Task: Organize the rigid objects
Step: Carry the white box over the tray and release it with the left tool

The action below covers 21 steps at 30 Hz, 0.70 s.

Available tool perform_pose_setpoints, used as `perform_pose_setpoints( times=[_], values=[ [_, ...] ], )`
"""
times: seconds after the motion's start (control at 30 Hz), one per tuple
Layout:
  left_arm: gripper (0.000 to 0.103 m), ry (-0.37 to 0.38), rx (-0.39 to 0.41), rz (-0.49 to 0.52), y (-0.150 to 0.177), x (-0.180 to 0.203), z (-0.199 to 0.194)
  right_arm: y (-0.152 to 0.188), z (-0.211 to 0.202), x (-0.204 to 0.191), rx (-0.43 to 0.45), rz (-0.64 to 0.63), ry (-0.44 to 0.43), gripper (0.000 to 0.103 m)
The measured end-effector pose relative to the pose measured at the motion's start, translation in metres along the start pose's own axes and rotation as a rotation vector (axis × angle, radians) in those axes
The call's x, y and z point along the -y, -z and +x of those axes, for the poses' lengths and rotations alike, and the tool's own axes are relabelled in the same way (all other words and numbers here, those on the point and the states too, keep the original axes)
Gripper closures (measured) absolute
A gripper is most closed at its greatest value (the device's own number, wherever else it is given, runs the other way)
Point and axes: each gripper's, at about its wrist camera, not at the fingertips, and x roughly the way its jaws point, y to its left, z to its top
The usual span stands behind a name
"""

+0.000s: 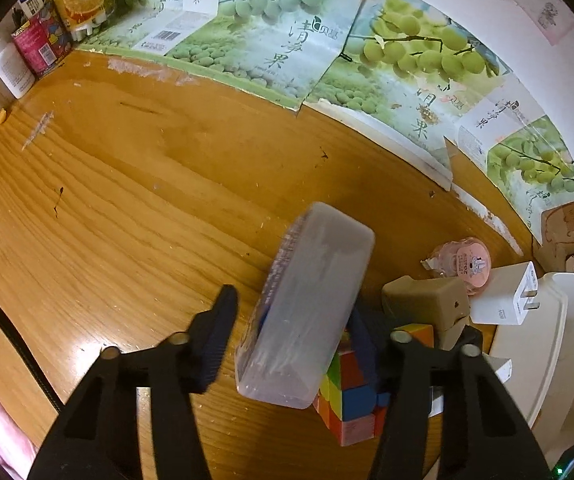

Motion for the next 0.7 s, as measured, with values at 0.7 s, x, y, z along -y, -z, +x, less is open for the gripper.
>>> perform_pose_setpoints(
  times=[0.7],
  values=[
    [0.059, -0.005, 0.02, -0.017, 0.01, -0.012, -0.021, 0.011, -0.001, -0.005, 0.013, -0.002, -0.001, 0.088]
  ],
)
